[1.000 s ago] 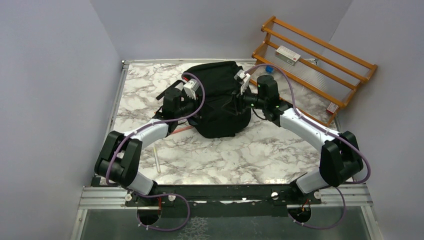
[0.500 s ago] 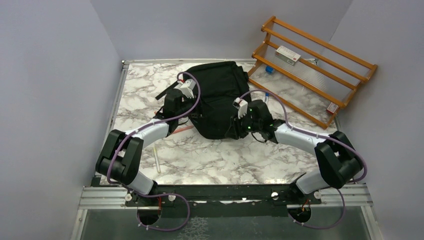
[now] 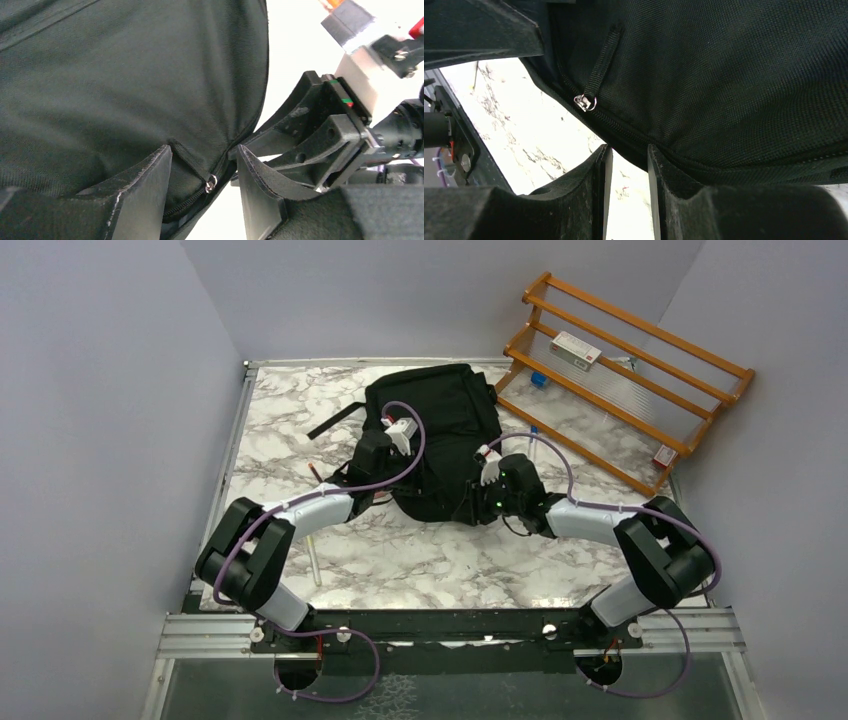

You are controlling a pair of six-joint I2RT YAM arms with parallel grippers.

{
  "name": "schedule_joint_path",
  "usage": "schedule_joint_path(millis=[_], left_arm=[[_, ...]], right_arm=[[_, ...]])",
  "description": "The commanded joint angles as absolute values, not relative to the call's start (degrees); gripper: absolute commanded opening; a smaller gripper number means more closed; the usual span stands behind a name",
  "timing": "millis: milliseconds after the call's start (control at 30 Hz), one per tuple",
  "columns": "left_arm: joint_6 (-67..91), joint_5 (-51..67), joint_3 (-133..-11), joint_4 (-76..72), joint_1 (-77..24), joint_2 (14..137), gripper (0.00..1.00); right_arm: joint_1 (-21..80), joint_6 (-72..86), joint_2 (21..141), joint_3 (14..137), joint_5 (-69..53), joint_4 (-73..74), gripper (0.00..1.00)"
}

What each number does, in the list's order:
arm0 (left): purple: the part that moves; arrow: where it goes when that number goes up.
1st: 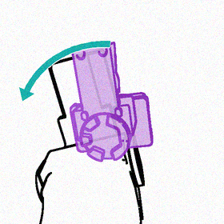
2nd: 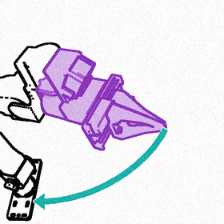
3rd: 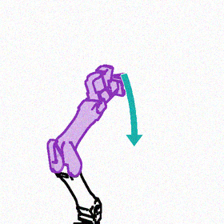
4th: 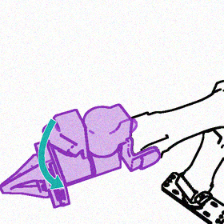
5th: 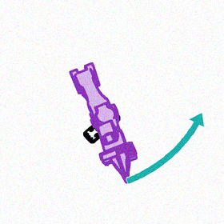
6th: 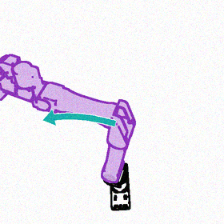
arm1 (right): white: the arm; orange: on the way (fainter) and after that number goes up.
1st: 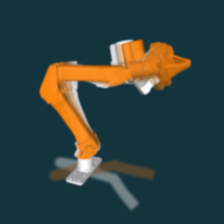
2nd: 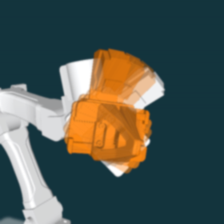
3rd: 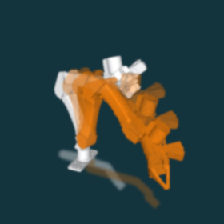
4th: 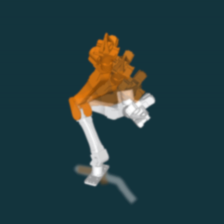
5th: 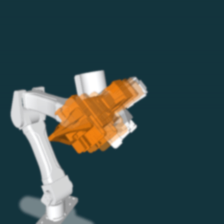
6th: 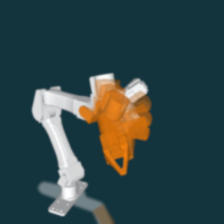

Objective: Pack the student bag
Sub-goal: Zip the student bag at the center of the board.

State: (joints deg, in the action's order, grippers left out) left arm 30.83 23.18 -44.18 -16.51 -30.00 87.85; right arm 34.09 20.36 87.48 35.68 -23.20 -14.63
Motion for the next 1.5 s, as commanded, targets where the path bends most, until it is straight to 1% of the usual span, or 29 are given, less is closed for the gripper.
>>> schedule_joint_path(millis=[0,167,300,467,867,967,1067,1233,1367,1467], left_arm=[[31.79,15.22,-43.65,-11.80,-30.66,87.13,0.52],[35.24,12.08,-43.66,-11.21,-31.73,87.41,0.51],[37.67,11.59,-45.16,-9.45,-32.67,88.59,0.49],[40.95,13.58,-46.15,-6.85,-33.76,89.93,0.46],[43.01,13.20,-48.93,-4.35,-36.01,94.07,0.43],[42.66,13.27,-49.77,-3.71,-36.24,95.09,0.38],[42.24,13.26,-49.92,-3.07,-36.43,95.53,0.31],[41.14,12.00,-49.62,-1.76,-36.60,93.88,0.13],[39.82,10.91,-49.57,-1.65,-36.59,91.45,0.06],[38.66,12.50,-48.91,-4.18,-36.64,89.42,0.00]], right_arm=[[34.45,21.81,89.68,34.99,-21.68,-16.31,0.37],[34.46,21.36,89.58,35.17,-21.54,-15.72,0.37],[34.50,21.52,89.36,34.82,-21.44,-15.53,0.36],[34.50,21.62,89.21,34.80,-21.41,-15.39,0.36],[34.48,21.63,89.26,34.71,-21.81,-15.52,0.36],[34.46,21.37,89.13,34.64,-21.65,-15.35,0.36],[34.50,21.27,89.07,34.50,-21.51,-15.23,0.36],[34.49,21.73,89.03,34.02,-21.43,-15.81,0.36],[34.53,22.06,89.33,34.16,-21.25,-15.95,0.36],[34.48,21.91,89.70,34.65,-21.17,-15.57,0.36]])
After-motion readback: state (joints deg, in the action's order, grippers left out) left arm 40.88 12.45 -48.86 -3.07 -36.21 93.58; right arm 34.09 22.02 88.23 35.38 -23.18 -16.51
